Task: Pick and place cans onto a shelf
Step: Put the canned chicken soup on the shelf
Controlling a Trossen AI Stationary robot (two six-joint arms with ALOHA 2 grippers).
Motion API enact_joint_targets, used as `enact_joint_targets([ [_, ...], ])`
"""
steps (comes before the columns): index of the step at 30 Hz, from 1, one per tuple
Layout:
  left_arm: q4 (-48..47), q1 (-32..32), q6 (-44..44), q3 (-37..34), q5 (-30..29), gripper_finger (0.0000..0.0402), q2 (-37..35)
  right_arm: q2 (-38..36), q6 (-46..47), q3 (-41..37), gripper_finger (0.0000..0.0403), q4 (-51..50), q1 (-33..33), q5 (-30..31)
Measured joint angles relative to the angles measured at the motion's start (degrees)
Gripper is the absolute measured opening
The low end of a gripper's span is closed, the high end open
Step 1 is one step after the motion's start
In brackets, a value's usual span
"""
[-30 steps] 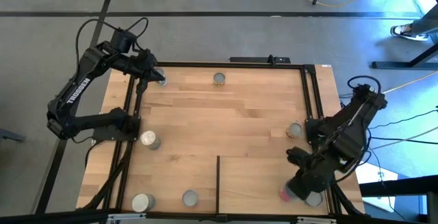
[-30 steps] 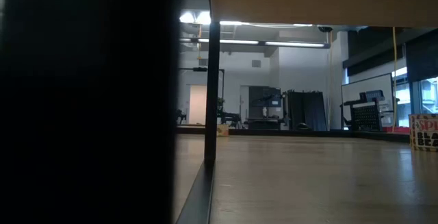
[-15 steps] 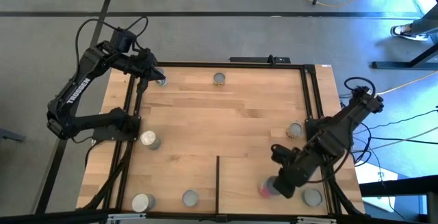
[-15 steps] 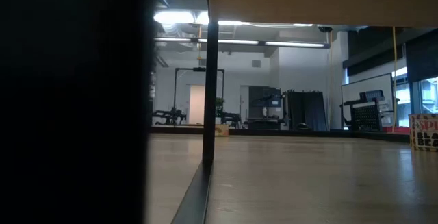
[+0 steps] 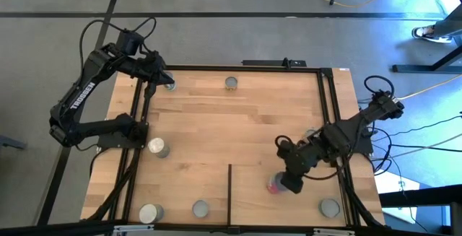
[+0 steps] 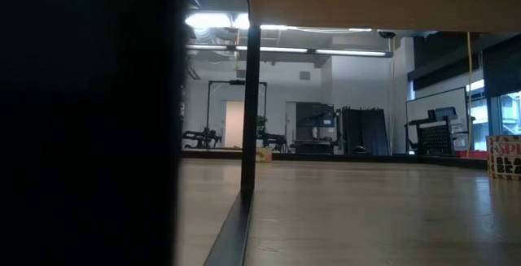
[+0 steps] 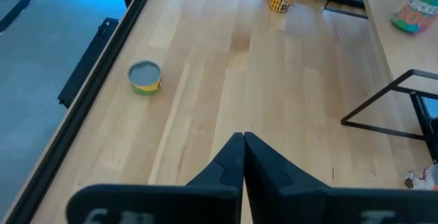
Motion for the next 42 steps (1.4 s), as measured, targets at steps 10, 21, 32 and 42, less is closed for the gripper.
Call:
enact_joint_targets([
  [10,0.0,0.0,0.1,0.0,0.0,0.0000,0.0,-5.7,9.4,0.0,0.0006,-9.2,3.3,0.4],
  [21,0.0,0.0,0.0,0.0,0.0,0.0000,0.0,-10.4,25.2,0.0,0.0006,-20.1,12.5,0.5],
  [32,0.0,0.0,-0.1,0.0,0.0,0.0000,0.0,-10.4,37.2,0.0,0.0006,-23.9,20.4,5.8],
  [42,0.1,0.0,-0.3,0.0,0.0,0.0000,0.0,-10.7,43.7,-3.1,0.0006,-23.1,24.5,6.7],
])
